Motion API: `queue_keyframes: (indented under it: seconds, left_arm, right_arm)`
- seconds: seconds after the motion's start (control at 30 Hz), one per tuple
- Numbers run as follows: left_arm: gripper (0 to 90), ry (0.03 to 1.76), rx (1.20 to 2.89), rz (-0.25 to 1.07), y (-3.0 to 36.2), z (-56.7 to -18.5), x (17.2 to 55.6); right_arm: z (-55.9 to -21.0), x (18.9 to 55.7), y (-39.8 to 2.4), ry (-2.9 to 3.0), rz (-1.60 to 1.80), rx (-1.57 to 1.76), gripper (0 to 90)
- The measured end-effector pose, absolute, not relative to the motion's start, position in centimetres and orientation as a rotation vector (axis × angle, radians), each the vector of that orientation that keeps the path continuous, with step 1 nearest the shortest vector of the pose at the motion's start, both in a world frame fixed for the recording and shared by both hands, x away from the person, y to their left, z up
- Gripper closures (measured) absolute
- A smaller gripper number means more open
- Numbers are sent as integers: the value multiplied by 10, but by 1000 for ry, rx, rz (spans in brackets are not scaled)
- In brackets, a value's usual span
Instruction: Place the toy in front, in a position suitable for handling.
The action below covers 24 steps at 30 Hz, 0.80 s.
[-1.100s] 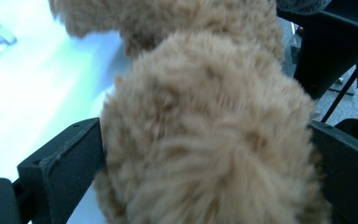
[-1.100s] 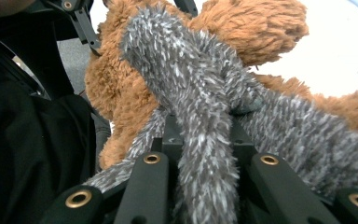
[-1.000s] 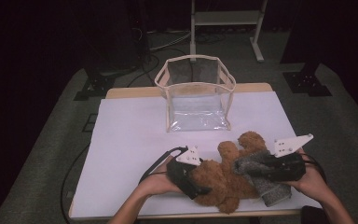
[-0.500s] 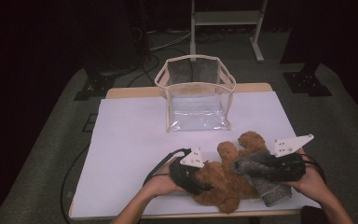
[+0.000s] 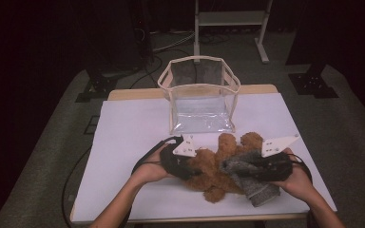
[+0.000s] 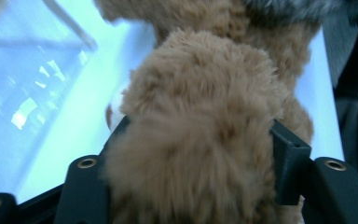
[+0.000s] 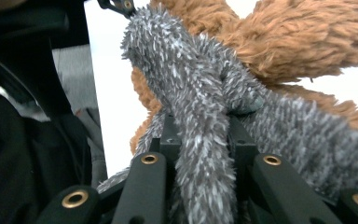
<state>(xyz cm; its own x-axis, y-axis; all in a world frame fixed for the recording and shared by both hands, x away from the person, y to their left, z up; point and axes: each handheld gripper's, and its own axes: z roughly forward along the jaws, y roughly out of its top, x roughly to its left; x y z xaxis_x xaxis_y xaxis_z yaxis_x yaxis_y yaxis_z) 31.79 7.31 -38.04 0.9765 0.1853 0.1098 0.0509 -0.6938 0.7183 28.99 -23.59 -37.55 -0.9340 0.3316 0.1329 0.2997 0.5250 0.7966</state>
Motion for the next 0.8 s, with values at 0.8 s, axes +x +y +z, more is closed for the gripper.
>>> queue_keyframes:
  seconds: [0.8]
  left_arm:
    - [241, 132, 2248, 175, 89, -377, 298]
  right_arm:
    - [-362, 303, -226, 2771, 1306, 518, 741]
